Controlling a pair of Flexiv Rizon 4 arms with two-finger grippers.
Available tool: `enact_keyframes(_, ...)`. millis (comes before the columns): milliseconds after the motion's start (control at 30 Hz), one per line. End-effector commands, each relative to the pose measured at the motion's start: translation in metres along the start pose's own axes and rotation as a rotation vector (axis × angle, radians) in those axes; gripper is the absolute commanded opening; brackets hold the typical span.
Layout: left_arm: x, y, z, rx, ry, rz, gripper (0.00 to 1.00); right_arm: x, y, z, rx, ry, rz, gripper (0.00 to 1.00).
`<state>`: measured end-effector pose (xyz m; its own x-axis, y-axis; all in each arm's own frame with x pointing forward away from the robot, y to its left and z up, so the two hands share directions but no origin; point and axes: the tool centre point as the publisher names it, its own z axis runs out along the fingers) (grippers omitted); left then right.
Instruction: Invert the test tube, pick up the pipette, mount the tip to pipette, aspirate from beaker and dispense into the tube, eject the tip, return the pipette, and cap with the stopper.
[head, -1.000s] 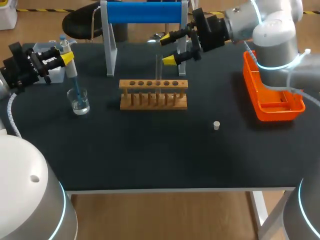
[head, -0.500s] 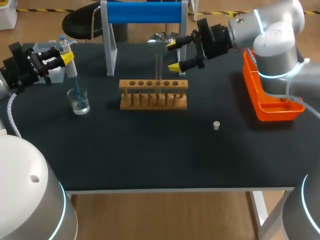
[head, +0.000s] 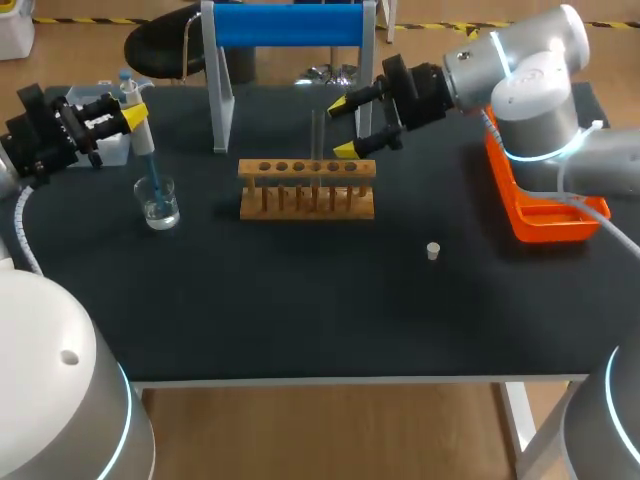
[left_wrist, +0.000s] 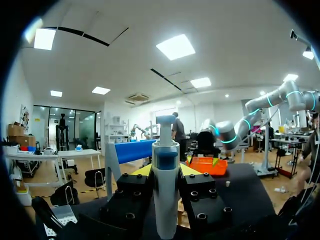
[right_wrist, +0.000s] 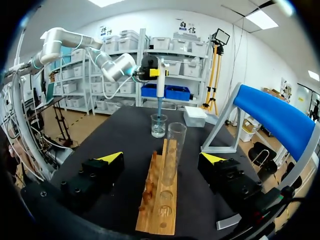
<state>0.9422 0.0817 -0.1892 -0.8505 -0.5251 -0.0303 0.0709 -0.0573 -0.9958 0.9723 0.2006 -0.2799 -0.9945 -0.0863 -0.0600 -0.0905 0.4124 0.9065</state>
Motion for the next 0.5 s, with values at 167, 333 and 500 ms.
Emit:
enact_keyframes(167, 0.000, 0.000, 0.000, 0.000, 0.001, -0.001, 0.00, -0.011, -0.003, 0.021, 0.016, -0.035, 0.022, 1.00)
enact_keyframes(333, 0.000, 0.000, 0.000, 0.000, 0.001, -0.001, 0.00, -0.012, 0.000, 0.031, 0.015, -0.069, 0.041, 1.00)
enact_keyframes(500, 0.000, 0.000, 0.000, 0.000, 0.001, -0.001, 0.00, -0.009, 0.002, 0.038, 0.027, -0.088, 0.040, 1.00)
